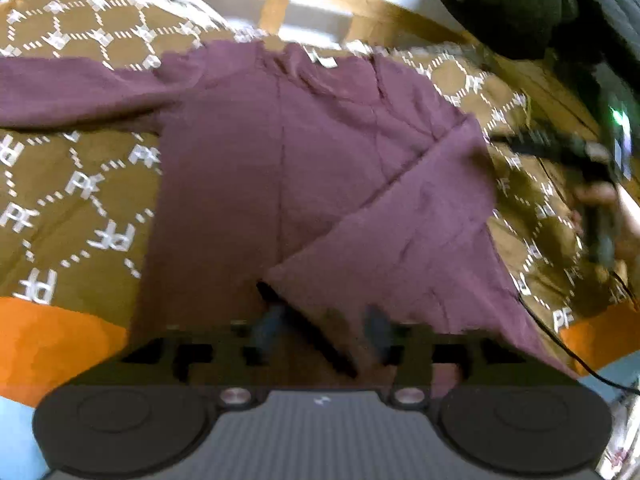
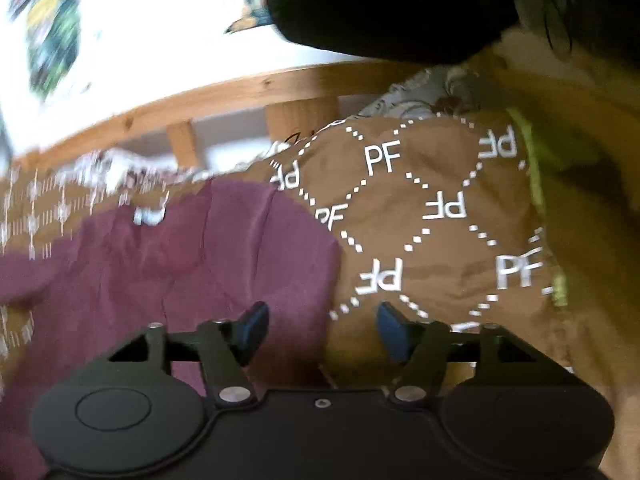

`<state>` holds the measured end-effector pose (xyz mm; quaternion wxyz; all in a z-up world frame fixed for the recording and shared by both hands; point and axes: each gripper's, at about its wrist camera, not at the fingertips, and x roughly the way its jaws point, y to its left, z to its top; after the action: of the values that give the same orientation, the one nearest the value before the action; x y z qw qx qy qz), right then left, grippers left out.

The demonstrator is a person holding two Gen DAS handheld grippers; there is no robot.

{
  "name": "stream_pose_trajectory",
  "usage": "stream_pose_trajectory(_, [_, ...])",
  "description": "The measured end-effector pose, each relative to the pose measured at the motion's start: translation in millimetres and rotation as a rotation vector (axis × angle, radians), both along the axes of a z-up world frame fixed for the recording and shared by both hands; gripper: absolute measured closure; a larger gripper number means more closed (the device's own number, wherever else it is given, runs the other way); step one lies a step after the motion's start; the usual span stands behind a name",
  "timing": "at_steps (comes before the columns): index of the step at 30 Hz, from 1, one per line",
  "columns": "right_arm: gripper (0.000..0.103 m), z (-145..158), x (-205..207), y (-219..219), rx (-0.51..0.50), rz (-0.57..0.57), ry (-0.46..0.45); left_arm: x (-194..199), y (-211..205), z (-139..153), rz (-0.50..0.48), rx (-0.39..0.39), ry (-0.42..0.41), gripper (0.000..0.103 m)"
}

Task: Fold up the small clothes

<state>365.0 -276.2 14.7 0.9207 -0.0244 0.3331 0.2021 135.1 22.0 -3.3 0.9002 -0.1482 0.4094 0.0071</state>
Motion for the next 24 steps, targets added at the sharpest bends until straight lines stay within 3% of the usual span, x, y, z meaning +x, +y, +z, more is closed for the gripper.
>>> stream_pose_trajectory(3, [0.024, -1, -26, 0, -0.136, 0.052, -0.042, -6, 2, 6, 0.038, 0.022, -0.048, 0.031])
stream_pose_trajectory(6, [0.018, -8, -47, -1, -0.199, 0.102, -0.032, 0, -2, 10, 0.084, 0.076, -0.052, 0.019])
stream_pose_trajectory(9, [0.008, -16, -56, 1, -0.186, 0.089, -0.040, 20, -7, 7, 0.221, 0.208, 0.018, 0.010])
stream_pose_trajectory(12, [0.006, -26, -49, 8, -0.167, -0.004, -0.021, 41, -11, -3, 0.245, 0.299, 0.098, 0.010])
stream_pose_trajectory(15, [0.006, -38, -39, 18, -0.302, -0.089, -0.034, 53, -12, -14, 0.256, 0.358, 0.175, 0.010])
stream_pose_trajectory(19, [0.006, -36, -40, 10, -0.321, -0.099, -0.039, 47, -1, -14, 0.284, 0.296, 0.179, 0.010])
stream_pose_trajectory(24, [0.001, -9, -75, 0, -0.214, -0.069, -0.080, 26, 29, 5, 0.353, 0.237, 0.123, 0.004])
